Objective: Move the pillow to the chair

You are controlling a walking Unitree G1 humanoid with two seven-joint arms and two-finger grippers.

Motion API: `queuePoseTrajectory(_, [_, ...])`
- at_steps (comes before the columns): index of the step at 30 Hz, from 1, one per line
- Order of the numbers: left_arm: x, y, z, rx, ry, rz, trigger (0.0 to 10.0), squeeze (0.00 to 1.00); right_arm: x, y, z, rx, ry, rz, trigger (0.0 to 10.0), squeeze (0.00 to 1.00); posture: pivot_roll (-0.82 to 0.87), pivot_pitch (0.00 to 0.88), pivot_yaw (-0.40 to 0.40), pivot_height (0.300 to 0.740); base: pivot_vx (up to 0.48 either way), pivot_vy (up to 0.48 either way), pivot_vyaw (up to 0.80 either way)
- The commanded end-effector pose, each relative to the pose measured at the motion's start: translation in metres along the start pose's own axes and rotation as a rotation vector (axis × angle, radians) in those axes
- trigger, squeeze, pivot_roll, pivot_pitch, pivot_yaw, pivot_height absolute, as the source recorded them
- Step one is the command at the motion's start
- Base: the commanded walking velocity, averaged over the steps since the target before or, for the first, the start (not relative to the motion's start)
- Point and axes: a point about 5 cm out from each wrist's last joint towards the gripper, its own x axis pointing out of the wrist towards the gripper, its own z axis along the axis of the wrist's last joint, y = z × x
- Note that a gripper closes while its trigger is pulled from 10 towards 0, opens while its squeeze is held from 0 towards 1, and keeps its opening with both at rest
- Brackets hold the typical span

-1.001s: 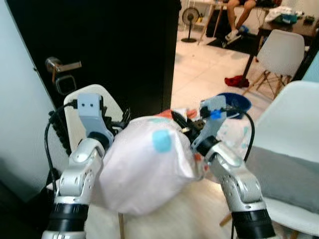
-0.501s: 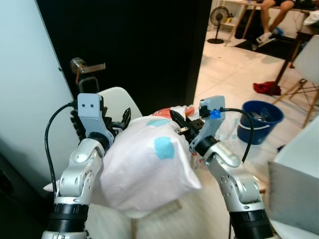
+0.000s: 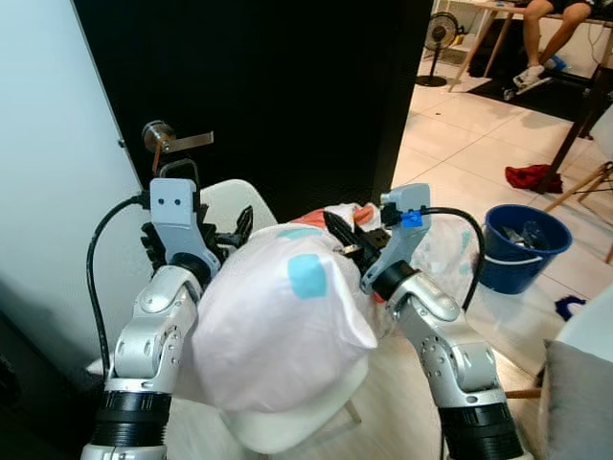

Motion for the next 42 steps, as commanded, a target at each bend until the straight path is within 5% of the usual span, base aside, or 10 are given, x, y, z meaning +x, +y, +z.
queuePoseTrajectory(1, [-0.001, 0.009, -0.004, 0.002, 0.030, 0.053, 10.0, 0.00, 0.003, 0.018, 0.017, 0.023, -0.078, 0.098, 10.0, 0.00, -0.07, 0.000, 0.016, 0.740, 0.000, 0.000, 0.00])
queuePoseTrajectory(4, [0.000, 0.020, -0.003, 0.017, 0.044, 0.139, 10.0, 0.00, 0.003, 0.036, 0.004, 0.046, 0.032, 0.227, 10.0, 0.00, -0.07, 0.000, 0.019, 0.740, 0.000, 0.000, 0.00])
queuePoseTrajectory(12, [0.002, 0.022, 0.004, 0.012, 0.043, 0.172, 10.0, 0.00, -0.002, 0.054, -0.007, -0.023, 0.119, 0.356, 10.0, 0.00, -0.06, 0.000, 0.017, 0.740, 0.000, 0.000, 0.00])
queuePoseTrajectory(23, [0.008, 0.006, 0.013, -0.033, 0.052, 0.096, 10.0, 0.00, 0.006, 0.047, -0.011, -0.067, 0.195, 0.274, 10.0, 0.00, -0.06, 0.000, 0.018, 0.740, 0.000, 0.000, 0.00])
queuePoseTrajectory(26, [0.007, -0.009, 0.020, -0.092, 0.053, -0.087, 10.0, 0.00, 0.010, 0.030, -0.016, -0.088, 0.229, 0.147, 10.0, 0.00, -0.06, 0.000, 0.014, 0.740, 0.000, 0.000, 0.00])
queuePoseTrajectory(31, [0.005, -0.012, 0.022, -0.121, 0.071, -0.148, 10.0, 0.00, 0.012, 0.022, -0.019, -0.106, 0.249, 0.075, 10.0, 0.00, -0.05, 0.000, 0.012, 0.740, 0.000, 0.000, 0.00])
queuePoseTrajectory(33, [-0.006, -0.022, 0.033, -0.165, 0.104, -0.338, 10.0, 0.00, 0.014, 0.009, -0.025, -0.102, 0.288, -0.015, 10.0, 0.00, -0.04, 0.000, 0.002, 0.740, 0.000, 0.000, 0.00])
queuePoseTrajectory(34, [-0.006, -0.022, 0.033, -0.165, 0.104, -0.338, 10.0, 0.00, 0.014, 0.009, -0.025, -0.102, 0.288, -0.015, 10.0, 0.00, -0.04, 0.000, 0.002, 0.740, 0.000, 0.000, 0.00])
queuePoseTrajectory(37, [-0.030, -0.036, 0.054, -0.050, 0.123, -0.602, 10.0, 0.00, 0.020, 0.004, -0.030, -0.058, 0.316, -0.061, 10.0, 0.00, -0.02, 0.000, -0.006, 0.740, 0.000, 0.000, 0.00])
queuePoseTrajectory(42, [-0.047, -0.028, 0.057, 0.121, 0.173, -0.679, 10.0, 0.00, 0.032, 0.001, -0.032, -0.036, 0.327, -0.099, 10.0, 0.00, 0.00, 0.000, -0.013, 0.740, 0.000, 0.000, 0.00])
